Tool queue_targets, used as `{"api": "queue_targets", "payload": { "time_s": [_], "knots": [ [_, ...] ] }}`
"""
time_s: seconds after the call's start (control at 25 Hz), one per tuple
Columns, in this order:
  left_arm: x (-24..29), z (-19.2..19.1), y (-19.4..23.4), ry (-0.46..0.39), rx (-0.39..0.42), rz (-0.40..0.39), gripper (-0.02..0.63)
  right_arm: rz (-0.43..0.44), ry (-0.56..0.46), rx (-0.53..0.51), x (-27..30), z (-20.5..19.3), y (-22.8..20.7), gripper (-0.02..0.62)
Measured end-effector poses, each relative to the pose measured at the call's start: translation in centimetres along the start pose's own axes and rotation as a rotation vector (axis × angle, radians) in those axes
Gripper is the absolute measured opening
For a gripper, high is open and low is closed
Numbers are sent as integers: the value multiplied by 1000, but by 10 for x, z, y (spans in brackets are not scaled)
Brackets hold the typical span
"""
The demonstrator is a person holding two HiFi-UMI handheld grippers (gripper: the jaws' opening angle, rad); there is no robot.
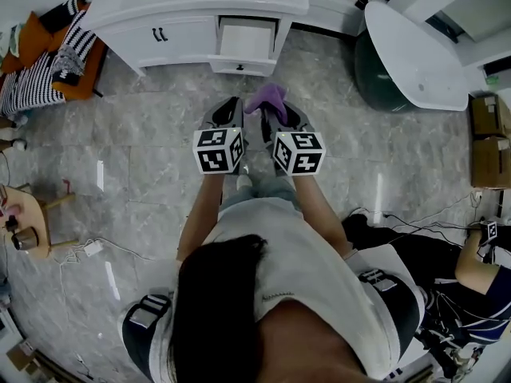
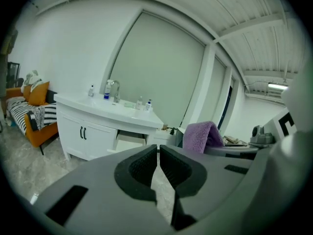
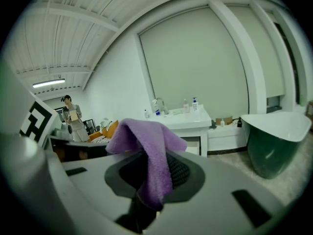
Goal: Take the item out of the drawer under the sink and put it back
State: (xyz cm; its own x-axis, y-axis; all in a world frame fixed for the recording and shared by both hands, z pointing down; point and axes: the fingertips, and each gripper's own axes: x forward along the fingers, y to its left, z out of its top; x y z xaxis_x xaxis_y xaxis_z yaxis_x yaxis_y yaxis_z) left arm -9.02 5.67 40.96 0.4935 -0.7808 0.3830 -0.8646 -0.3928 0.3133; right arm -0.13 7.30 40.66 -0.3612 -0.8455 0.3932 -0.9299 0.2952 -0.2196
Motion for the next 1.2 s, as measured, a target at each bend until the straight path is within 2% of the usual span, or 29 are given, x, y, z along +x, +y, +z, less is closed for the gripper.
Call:
{"api": "queue_targets", "payload": {
  "time_s": [0.56, 1.2],
  "knots": [
    [17, 9, 2, 3, 30, -44, 20, -43, -30, 15, 9, 10, -10, 81],
    [58, 19, 18, 9, 25, -14, 20, -10, -25, 6, 53, 26, -31, 81]
  ]
}}
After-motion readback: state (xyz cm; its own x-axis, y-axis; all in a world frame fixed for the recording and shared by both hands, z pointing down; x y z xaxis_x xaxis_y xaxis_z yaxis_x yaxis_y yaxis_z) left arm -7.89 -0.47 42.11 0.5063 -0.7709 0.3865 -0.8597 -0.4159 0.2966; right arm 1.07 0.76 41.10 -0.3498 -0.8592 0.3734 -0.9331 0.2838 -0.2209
